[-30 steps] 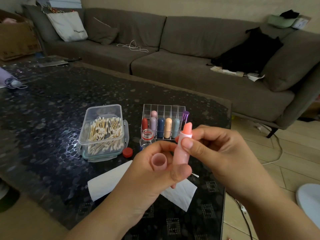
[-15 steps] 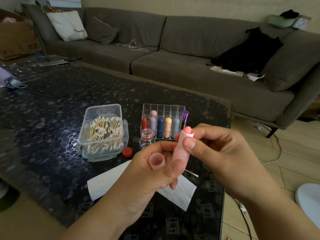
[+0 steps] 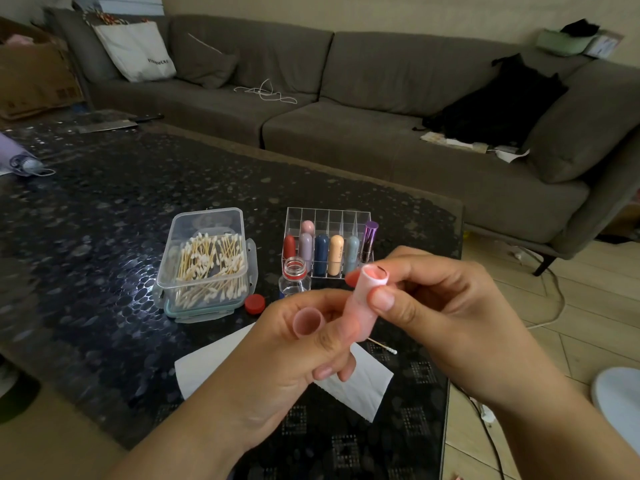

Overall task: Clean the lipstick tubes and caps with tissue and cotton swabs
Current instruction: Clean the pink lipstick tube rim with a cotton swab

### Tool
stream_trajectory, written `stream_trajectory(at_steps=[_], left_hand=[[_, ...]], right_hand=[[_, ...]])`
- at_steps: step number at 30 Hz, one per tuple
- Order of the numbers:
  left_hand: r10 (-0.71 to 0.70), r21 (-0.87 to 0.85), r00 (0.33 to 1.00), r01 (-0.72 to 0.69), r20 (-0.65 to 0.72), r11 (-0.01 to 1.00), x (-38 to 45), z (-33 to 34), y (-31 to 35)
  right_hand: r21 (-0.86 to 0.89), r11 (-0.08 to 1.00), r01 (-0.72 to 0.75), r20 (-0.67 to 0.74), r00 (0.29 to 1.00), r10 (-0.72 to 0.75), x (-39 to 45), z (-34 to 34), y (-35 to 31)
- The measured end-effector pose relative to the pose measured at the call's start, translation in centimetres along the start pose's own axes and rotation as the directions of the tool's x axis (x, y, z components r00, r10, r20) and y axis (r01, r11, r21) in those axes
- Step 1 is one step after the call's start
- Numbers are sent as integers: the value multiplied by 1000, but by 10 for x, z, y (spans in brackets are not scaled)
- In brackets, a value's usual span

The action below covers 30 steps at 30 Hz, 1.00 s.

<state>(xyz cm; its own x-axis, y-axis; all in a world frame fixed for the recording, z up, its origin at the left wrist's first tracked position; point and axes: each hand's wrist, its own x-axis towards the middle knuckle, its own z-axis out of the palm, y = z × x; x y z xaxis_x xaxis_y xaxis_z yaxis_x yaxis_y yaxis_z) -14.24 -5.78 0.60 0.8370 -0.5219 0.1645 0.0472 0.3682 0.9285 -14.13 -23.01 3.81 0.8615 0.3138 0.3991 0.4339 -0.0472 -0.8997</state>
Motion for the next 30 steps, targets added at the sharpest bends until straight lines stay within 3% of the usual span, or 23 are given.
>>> stream_trajectory(at_steps=[8,14,21,25,30], left_hand=[[-27,-14,999,27,-27,1000,1,-7,-3],[-3,-7,998,4,70,1000,0,-5,-3],[-26,-57,1000,26,2,998,1,-8,2],[-80,-135,997,78,-10,988,2,-9,4],[-146,-316,969,77,-201,946,1,-12,12]], right_hand=[[-38,999,27,21,999,-26,-2,1,-1],[-18,1000,4,28,1000,-4,-1,1,-1],[-84,992,-94,101,990,102,1,4,3],[-67,991,-116,69,990,120,1,8,6],[-31,970,-239,-1,971,239,2,3,0]])
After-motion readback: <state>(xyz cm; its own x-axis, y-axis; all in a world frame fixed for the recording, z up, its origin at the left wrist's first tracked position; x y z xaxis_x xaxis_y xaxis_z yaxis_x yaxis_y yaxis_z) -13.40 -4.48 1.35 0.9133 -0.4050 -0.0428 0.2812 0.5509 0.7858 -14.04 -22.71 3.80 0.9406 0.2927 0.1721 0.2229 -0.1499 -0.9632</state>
